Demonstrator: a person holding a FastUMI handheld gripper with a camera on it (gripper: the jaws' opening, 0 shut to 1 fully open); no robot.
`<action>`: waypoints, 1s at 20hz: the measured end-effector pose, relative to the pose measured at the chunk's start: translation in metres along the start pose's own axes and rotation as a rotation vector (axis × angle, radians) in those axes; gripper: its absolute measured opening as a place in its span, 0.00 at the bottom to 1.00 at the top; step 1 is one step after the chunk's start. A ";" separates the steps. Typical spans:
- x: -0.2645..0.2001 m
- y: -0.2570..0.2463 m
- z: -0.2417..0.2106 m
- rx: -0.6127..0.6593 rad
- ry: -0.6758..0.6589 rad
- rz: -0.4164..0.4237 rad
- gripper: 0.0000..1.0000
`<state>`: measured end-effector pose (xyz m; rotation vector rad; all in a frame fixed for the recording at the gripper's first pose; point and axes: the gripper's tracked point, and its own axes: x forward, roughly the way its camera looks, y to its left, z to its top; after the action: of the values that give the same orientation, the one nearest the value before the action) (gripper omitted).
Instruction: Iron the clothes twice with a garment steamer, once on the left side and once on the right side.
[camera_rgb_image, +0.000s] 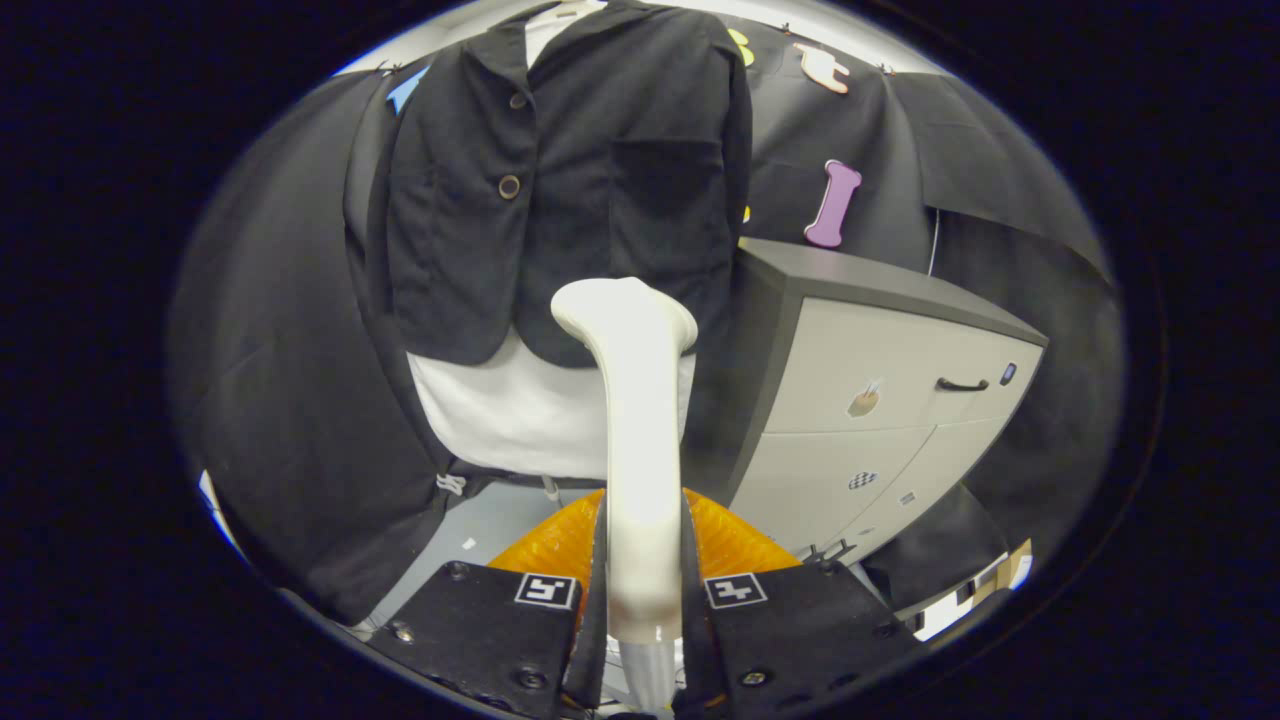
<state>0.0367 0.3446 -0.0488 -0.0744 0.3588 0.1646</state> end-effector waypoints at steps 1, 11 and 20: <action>-0.011 0.004 0.010 0.008 -0.022 0.001 0.33; -0.093 0.050 0.161 0.029 -0.372 0.047 0.33; -0.118 0.113 0.300 0.002 -0.722 0.089 0.33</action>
<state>0.0115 0.4686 0.2688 0.0059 -0.3586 0.2660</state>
